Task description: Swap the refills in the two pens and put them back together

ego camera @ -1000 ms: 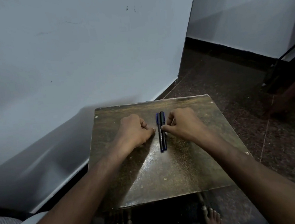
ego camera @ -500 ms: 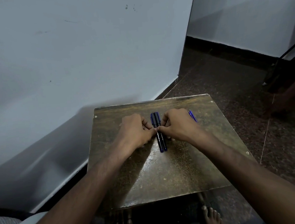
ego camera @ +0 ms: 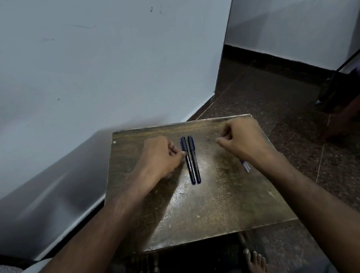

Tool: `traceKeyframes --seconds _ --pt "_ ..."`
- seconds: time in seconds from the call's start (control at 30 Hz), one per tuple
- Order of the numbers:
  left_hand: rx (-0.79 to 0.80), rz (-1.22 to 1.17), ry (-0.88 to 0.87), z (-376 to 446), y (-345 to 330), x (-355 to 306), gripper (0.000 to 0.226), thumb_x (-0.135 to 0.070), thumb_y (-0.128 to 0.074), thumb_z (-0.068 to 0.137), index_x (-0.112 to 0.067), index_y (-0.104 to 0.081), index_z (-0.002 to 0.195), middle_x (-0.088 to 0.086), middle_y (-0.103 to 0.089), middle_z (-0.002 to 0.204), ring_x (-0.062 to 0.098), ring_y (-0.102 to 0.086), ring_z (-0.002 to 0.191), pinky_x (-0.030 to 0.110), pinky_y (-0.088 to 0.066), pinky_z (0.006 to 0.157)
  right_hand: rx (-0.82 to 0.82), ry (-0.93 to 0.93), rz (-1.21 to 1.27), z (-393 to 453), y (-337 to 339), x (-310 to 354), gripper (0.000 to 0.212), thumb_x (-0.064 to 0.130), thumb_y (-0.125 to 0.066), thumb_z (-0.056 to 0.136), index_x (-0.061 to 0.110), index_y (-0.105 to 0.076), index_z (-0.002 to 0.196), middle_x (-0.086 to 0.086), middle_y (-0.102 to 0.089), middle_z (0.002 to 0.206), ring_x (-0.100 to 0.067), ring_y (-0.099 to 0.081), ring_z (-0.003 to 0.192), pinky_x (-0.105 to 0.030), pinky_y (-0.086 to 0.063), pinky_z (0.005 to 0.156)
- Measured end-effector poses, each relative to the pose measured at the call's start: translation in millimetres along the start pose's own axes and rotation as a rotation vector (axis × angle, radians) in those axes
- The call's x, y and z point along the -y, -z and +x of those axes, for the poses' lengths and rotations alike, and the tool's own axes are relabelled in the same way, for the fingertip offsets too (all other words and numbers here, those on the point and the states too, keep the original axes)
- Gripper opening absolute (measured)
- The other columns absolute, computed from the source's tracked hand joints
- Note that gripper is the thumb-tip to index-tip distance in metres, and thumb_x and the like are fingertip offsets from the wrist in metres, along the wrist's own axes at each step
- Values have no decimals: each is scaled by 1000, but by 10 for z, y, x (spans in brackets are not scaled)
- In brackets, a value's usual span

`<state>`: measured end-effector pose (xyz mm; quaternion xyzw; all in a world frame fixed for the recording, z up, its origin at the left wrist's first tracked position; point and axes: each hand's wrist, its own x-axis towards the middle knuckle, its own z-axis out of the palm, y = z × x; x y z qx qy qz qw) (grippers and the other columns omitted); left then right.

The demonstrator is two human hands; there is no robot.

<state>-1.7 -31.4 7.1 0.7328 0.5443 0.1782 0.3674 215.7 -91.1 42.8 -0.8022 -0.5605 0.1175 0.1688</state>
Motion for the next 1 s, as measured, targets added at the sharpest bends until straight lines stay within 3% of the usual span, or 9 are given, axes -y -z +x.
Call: traceKeyframes --seconds 0.07,0.13,0.23,0.3,0.43,0.57,0.83,0.93,1.0 --pt "-18 45 -22 15 21 17 13 -30 -83 95 -24 -77 86 -11 -76 70 3 -73 59 15 -58 56 -8 -62 -101 12 60 -180 22 24 -80 94 3 -81 91 -13 -80 91 -27 -75 90 -38 -62 83" --pt "-43 110 -43 30 33 33 13 -35 -84 93 -28 -76 86 -15 -73 75 -2 -69 68 15 -55 66 32 -123 -141 -3 52 -296 23 27 -83 91 4 -82 93 -13 -80 93 -28 -75 91 -43 -64 82" --pt "-51 141 -60 44 21 53 15 -37 -85 92 -29 -75 86 -13 -74 80 -1 -70 75 22 -57 75 73 -116 -167 -14 -28 -334 16 22 -83 89 7 -83 85 -11 -78 84 -24 -74 82 -33 -60 68" --pt "-46 155 -64 45 12 52 14 -38 -84 93 -28 -75 88 -12 -74 81 1 -71 75 23 -59 75 68 -108 -150 4 -100 -292 14 12 -78 89 5 -80 76 -12 -76 76 -24 -73 76 -24 -45 54" --pt "-61 203 -76 50 12 47 14 -39 -83 94 -29 -74 90 -12 -72 82 -1 -67 76 14 -46 63 105 -42 -92 -29 -308 -79 29 7 -76 93 11 -69 65 -4 -66 65 -13 -62 57 -17 -37 45" --pt "-67 228 -83 68 23 66 15 -41 -81 95 -26 -78 98 -13 -73 83 -3 -66 75 13 -43 61 100 24 -37 -77 -443 157 19 16 -80 96 10 -74 79 -3 -68 74 -17 -72 70 -26 -61 59" --pt "-95 268 -126 59 37 74 12 -39 -78 98 -27 -79 100 -17 -67 80 -6 -60 73 11 -38 58 97 31 -8 -106 -417 187 15 19 -81 96 6 -79 87 -9 -78 85 -23 -79 81 -35 -69 71" --pt "-83 280 -166 14 52 63 10 -34 -77 100 -25 -79 102 -16 -69 84 -5 -63 77 18 -55 70 47 34 48 -94 -345 104 15 23 -75 101 8 -78 101 -6 -78 99 -18 -75 86 -17 -57 67" --pt "-95 268 -188 -17 38 90 8 -30 -75 101 -25 -78 106 -11 -73 95 1 -68 87 33 -63 89 -21 38 68 -53 -299 -29 27 28 -68 105 9 -73 123 -6 -73 119 -18 -69 102 -23 -58 87"
